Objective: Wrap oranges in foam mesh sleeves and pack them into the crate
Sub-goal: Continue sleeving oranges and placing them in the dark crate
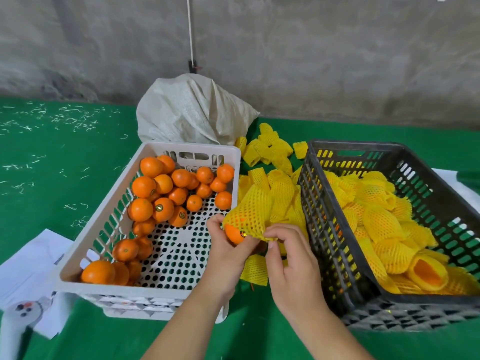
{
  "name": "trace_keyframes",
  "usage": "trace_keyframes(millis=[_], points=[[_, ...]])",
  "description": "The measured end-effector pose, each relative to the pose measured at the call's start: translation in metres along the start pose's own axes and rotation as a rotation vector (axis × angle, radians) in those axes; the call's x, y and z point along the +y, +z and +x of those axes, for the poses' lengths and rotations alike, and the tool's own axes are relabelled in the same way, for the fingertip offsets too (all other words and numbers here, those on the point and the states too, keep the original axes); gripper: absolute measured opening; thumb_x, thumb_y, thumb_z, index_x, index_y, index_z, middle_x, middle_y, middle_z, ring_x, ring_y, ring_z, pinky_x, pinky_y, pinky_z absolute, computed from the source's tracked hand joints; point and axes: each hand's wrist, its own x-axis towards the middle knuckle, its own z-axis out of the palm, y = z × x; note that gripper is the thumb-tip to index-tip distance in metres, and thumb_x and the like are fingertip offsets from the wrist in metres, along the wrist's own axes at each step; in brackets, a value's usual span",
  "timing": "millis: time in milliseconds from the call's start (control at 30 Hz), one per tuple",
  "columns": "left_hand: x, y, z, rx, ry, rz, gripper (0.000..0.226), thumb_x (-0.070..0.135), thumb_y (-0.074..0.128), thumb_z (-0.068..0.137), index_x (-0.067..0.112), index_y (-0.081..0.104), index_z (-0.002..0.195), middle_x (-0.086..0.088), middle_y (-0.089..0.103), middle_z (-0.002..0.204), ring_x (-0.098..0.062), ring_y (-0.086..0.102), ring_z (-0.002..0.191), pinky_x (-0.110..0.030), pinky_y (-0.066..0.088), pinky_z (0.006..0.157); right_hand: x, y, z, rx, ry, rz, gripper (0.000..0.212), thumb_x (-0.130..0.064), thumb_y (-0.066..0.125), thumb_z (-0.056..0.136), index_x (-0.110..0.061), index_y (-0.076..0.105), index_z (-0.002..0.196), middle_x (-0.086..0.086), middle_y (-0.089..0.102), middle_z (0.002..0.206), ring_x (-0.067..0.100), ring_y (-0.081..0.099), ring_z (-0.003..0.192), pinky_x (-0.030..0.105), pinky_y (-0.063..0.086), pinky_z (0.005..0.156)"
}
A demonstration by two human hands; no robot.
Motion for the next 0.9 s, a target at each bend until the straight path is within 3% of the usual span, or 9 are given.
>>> trace_keyframes(millis=[167,267,333,433,567,667,767,833,900], points=[[0.005,-0.005,-0.005,-0.162,-0.085,-0.057,0.077,0.015,0.069,0.078,0.048,0.039,0.140,-0.011,0.055,0.081,-0.020,0.058,0.076,-0.033,0.057,0.083,0.002,-0.003,0.006,-0.082,0.094,-0.086,0.028,-0.006,0.063,0.093,-0.016,0.062,0.119,-0.016,0.048,0.113,0.007,0.053,0.107,0.029,0.049,0.088],[0.005,-0.002,-0.007,-0.182,-0.030,0.028,0.074,0.003,0.068,0.089,0.031,0.041,0.152,-0.015,0.070,0.114,-0.029,0.070,0.100,-0.040,0.060,0.088,0.001,-0.007,0.010,-0.026,0.067,-0.103,0.030,0.007,0.066,0.089,-0.011,0.069,0.113,-0.006,0.056,0.113,0.013,0.058,0.103,0.036,0.054,0.084],[0.005,0.002,-0.009,-0.120,-0.010,0.052,0.067,0.006,0.074,0.091,0.024,0.045,0.149,-0.012,0.072,0.106,-0.031,0.066,0.086,-0.035,0.060,0.072,0.002,-0.010,0.008,0.010,0.002,-0.114,0.026,0.010,0.065,0.088,-0.007,0.072,0.106,0.000,0.060,0.108,0.017,0.061,0.099,0.040,0.056,0.080],[0.005,0.005,-0.009,-0.038,0.014,0.063,0.062,0.019,0.084,0.083,0.026,0.052,0.137,-0.007,0.065,0.086,-0.025,0.051,0.069,-0.027,0.046,0.053,-0.003,-0.011,0.002,0.026,-0.108,-0.146,0.021,0.001,0.061,0.089,-0.008,0.073,0.103,0.000,0.061,0.106,0.018,0.062,0.099,0.039,0.056,0.078],[0.007,0.006,-0.008,-0.022,0.006,0.041,0.064,0.023,0.085,0.077,0.019,0.050,0.131,-0.001,0.068,0.083,-0.011,0.059,0.064,-0.020,0.047,0.053,-0.006,-0.011,0.002,0.010,-0.162,-0.169,0.022,-0.008,0.057,0.092,-0.011,0.073,0.106,-0.003,0.056,0.110,0.018,0.060,0.102,0.036,0.056,0.078],[0.006,0.008,-0.008,0.024,-0.007,0.027,0.060,0.035,0.082,0.077,0.023,0.050,0.126,-0.002,0.070,0.086,-0.016,0.060,0.070,-0.027,0.049,0.057,-0.006,-0.008,0.004,-0.005,-0.040,-0.139,0.030,-0.004,0.066,0.090,-0.015,0.068,0.118,-0.005,0.053,0.117,0.016,0.058,0.110,0.036,0.055,0.087],[0.006,0.006,-0.006,0.000,-0.028,-0.006,0.070,0.047,0.080,0.080,0.028,0.051,0.141,-0.010,0.070,0.097,-0.024,0.061,0.079,-0.039,0.052,0.065,-0.008,-0.007,0.009,-0.054,0.090,-0.073,0.041,-0.005,0.070,0.090,-0.027,0.061,0.124,-0.023,0.046,0.121,0.006,0.054,0.114,0.021,0.050,0.092],[0.002,-0.001,-0.003,-0.091,-0.066,-0.007,0.087,0.048,0.083,0.082,0.008,0.045,0.149,-0.010,0.068,0.095,-0.022,0.060,0.077,-0.033,0.051,0.061,-0.005,-0.008,0.014,-0.069,0.120,-0.053,0.048,-0.001,0.069,0.089,-0.037,0.057,0.120,-0.028,0.044,0.121,0.000,0.052,0.113,0.009,0.045,0.088],[-0.004,-0.006,-0.002,-0.136,-0.072,0.002,0.086,0.044,0.089,0.080,0.015,0.048,0.150,-0.007,0.070,0.103,-0.017,0.064,0.083,-0.028,0.053,0.065,-0.001,-0.009,0.020,-0.049,0.155,-0.032,0.050,0.000,0.065,0.086,-0.041,0.054,0.113,-0.029,0.046,0.118,-0.002,0.052,0.111,0.006,0.042,0.086]])
